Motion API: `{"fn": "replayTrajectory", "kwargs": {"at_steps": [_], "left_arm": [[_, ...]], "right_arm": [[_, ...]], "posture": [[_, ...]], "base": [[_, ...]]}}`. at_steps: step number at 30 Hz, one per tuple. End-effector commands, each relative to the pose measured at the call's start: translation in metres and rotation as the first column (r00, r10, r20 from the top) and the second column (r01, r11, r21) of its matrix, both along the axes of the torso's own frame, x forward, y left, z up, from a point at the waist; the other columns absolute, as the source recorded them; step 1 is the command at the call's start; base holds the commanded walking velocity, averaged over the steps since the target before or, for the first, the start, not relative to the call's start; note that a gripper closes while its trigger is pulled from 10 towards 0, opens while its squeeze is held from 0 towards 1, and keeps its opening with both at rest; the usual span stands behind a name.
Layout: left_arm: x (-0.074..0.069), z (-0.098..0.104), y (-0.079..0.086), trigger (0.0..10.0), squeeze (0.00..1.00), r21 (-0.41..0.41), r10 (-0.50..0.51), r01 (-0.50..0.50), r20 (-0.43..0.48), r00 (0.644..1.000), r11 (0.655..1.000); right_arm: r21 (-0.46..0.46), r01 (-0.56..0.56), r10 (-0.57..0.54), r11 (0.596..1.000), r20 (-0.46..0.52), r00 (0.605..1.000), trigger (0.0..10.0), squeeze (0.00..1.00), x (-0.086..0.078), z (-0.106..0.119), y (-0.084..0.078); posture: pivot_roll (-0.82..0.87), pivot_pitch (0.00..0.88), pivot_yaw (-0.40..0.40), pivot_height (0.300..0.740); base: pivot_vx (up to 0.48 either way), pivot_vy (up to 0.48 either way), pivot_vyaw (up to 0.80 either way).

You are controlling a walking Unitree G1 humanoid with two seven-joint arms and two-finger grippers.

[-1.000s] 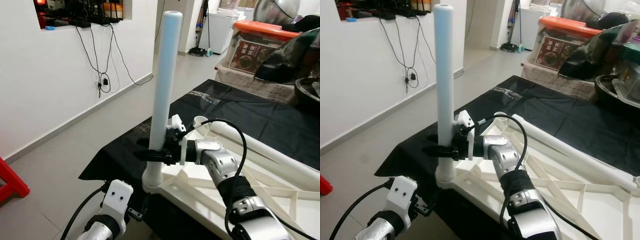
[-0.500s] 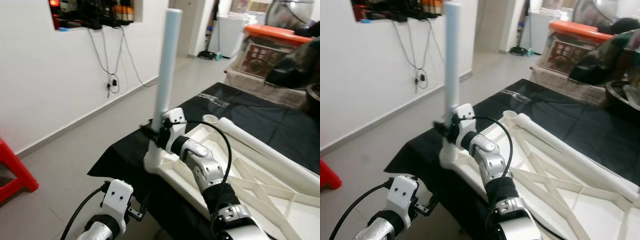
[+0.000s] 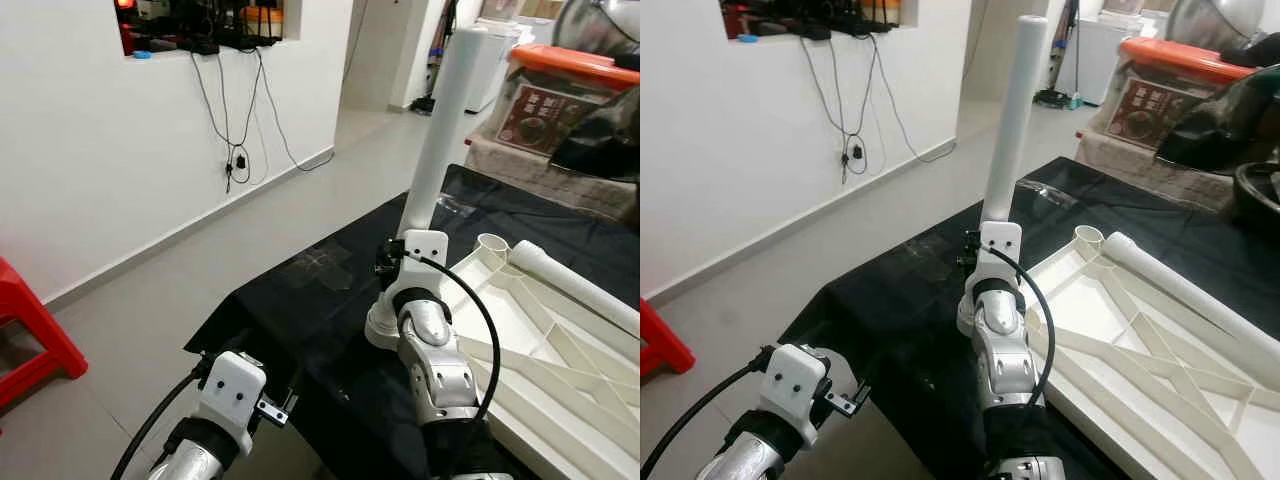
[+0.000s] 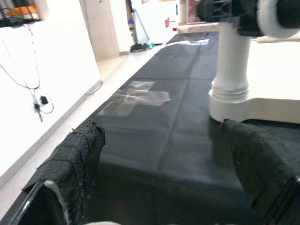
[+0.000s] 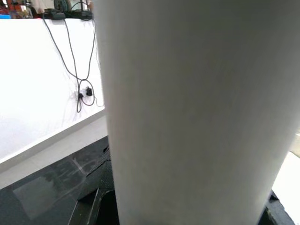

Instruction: Building children table

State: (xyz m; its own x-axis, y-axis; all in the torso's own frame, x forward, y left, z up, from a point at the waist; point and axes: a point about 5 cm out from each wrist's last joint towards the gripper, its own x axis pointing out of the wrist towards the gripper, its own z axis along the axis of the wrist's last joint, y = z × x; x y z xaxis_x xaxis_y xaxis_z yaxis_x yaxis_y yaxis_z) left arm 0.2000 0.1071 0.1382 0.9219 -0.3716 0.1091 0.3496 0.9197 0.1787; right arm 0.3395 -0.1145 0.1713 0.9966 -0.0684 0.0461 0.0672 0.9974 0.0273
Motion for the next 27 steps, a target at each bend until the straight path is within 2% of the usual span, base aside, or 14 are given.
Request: {"fn": "replayTrajectory", "kwargs": {"at_steps": [1,2,3,4,5,9,10,12,15,16,22,24,25,27], "left_arm": [[-0.002,-0.002,-0.002,10.0,0.00,0.014,-0.014,0.014,-0.001,1.000,1.000],[-0.002,-0.002,-0.003,10.0,0.00,0.015,-0.022,0.022,-0.003,1.000,1.000],[-0.002,-0.003,-0.003,10.0,0.00,0.014,-0.030,0.030,-0.003,1.000,0.999],[-0.002,-0.004,-0.004,10.0,0.00,0.014,-0.035,0.035,-0.004,0.999,0.999],[-0.002,-0.005,-0.004,10.0,0.00,0.015,-0.038,0.038,-0.004,0.999,0.999],[-0.003,-0.006,-0.006,10.0,0.00,0.041,-0.049,0.049,0.003,0.999,0.998],[-0.003,-0.007,-0.005,10.0,0.00,0.042,-0.045,0.045,0.001,0.999,0.998],[-0.002,-0.008,-0.005,10.0,0.00,0.039,-0.037,0.038,-0.002,0.999,0.999],[-0.002,-0.008,-0.005,10.0,0.00,0.037,-0.037,0.037,-0.003,0.999,0.999],[-0.002,-0.009,-0.005,10.0,0.00,0.039,-0.040,0.040,-0.005,0.999,0.998],[-0.001,-0.010,-0.006,10.0,0.00,0.040,-0.043,0.043,-0.008,0.999,0.998],[-0.003,-0.011,-0.006,10.0,0.00,0.042,-0.045,0.046,-0.015,0.999,0.998],[-0.003,-0.011,-0.006,10.0,0.00,0.042,-0.045,0.046,-0.015,0.999,0.998],[-0.004,-0.011,-0.007,10.0,0.00,0.045,-0.047,0.047,-0.018,0.999,0.998]], "right_arm": [[0.084,0.002,0.002,0.996,-0.054,0.999,10.0,0.00,-0.009,-0.015,0.022],[0.108,-0.045,0.048,0.993,-0.027,0.998,10.0,0.00,-0.007,-0.013,0.026],[0.151,-0.157,0.158,0.976,0.009,0.987,10.0,0.78,-0.005,-0.008,0.035],[0.180,-0.235,0.232,0.955,0.037,0.972,10.0,0.78,-0.005,-0.005,0.041],[0.229,-0.314,0.311,0.922,0.050,0.949,10.0,1.00,-0.002,-0.004,0.045],[0.208,-0.462,0.451,0.862,0.099,0.887,10.0,1.00,0.005,0.005,0.044],[0.179,-0.606,0.598,0.775,0.101,0.795,10.0,0.00,0.007,0.008,0.044],[0.164,-0.749,0.746,0.641,0.095,0.659,10.0,0.00,0.008,0.011,0.044],[0.127,-0.813,0.813,0.568,0.066,0.579,10.0,0.00,0.009,0.011,0.041],[0.081,-0.899,0.903,0.430,-0.018,0.430,10.0,0.00,0.013,0.010,0.031],[0.059,-0.938,0.939,0.342,-0.062,0.339,10.0,0.00,0.016,0.011,0.026],[0.038,-0.985,0.981,0.170,-0.105,0.165,10.0,0.00,0.017,0.018,0.030],[0.038,-0.985,0.981,0.170,-0.105,0.165,10.0,0.00,0.017,0.018,0.030],[0.034,-0.996,0.990,0.080,-0.119,0.075,10.0,0.00,0.017,0.022,0.033]], "posture": [[0.23,0.000,-0.109,0.740],[0.23,0.000,-0.111,0.740],[0.23,0.000,-0.111,0.740],[0.23,0.000,-0.111,0.740],[0.23,0.000,-0.110,0.740],[0.23,0.000,-0.112,0.740],[0.23,0.000,-0.108,0.740],[0.23,0.000,-0.108,0.740],[0.23,0.000,-0.111,0.740],[0.24,0.000,-0.112,0.740],[0.24,0.000,-0.115,0.740],[0.26,0.000,-0.132,0.740],[0.26,0.000,-0.132,0.740],[0.26,0.000,-0.132,0.740]], "base": [[0.000,0.000,0.00],[0.000,0.000,0.00],[0.000,0.000,0.00],[0.000,0.000,0.00],[0.000,0.000,0.00],[0.000,0.000,0.00],[0.000,0.000,0.00],[0.000,0.000,0.00],[0.000,0.000,0.00],[0.000,0.000,0.00],[0.000,0.000,0.00],[0.000,0.000,0.00],[0.000,0.000,0.00],[0.000,0.000,0.00]]}}
